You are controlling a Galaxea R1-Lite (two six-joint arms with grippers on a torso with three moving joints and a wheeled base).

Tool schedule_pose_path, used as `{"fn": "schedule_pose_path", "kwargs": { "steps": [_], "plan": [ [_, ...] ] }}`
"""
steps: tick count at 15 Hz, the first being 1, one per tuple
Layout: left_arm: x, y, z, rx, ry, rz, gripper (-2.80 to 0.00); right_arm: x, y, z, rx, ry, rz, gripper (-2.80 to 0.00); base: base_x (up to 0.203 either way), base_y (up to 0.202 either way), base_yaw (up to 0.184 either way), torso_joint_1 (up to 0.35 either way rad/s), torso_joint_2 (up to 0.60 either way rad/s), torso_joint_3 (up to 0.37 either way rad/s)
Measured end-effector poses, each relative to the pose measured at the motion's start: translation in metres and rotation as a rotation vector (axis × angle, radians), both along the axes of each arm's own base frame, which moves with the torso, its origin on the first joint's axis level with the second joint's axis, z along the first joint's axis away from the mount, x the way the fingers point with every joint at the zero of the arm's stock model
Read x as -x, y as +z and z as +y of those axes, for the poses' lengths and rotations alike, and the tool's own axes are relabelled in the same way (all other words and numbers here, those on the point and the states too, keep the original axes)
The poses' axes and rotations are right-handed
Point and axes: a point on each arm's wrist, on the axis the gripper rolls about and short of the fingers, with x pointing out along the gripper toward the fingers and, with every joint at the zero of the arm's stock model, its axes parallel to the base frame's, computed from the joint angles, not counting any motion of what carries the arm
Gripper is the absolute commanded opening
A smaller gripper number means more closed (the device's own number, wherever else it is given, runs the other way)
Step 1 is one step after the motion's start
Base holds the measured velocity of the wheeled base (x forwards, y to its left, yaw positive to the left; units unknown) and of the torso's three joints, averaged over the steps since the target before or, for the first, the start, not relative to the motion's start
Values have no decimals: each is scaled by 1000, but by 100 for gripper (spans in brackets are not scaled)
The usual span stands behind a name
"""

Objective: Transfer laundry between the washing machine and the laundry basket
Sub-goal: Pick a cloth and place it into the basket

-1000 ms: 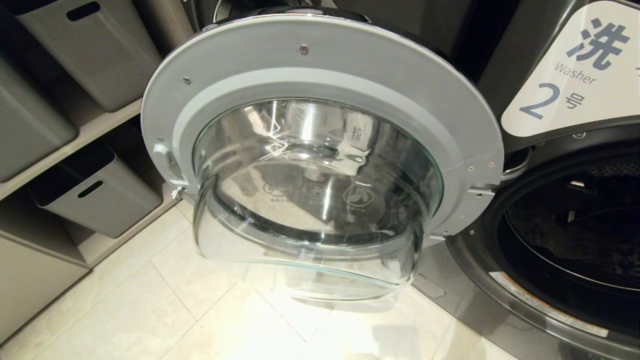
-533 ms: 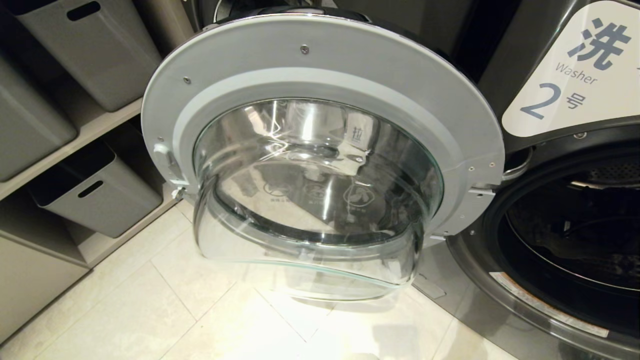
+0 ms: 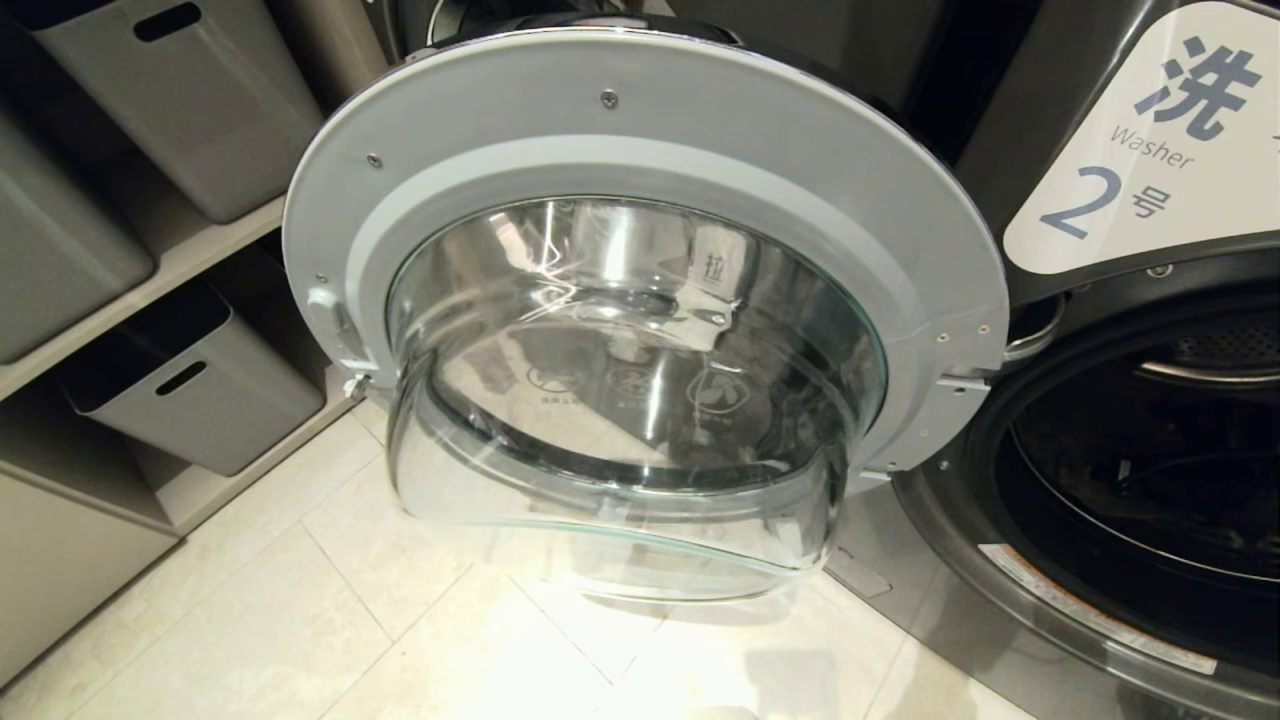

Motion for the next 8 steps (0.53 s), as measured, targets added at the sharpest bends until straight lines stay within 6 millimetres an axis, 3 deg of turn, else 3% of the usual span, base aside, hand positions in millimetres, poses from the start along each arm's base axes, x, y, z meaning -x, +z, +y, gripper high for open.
{"fn": "schedule_pose_path", "kwargs": {
  "steps": [4, 8],
  "plan": [
    [0, 0, 0, 0, 0, 0, 0, -1, 0, 2, -44, 78, -27, 0, 0, 0, 0, 0, 0, 0],
    [0, 0, 0, 0, 0, 0, 0, 2, 13, 8, -159, 144, -87, 0, 0, 0, 0, 0, 0, 0]
  ]
}}
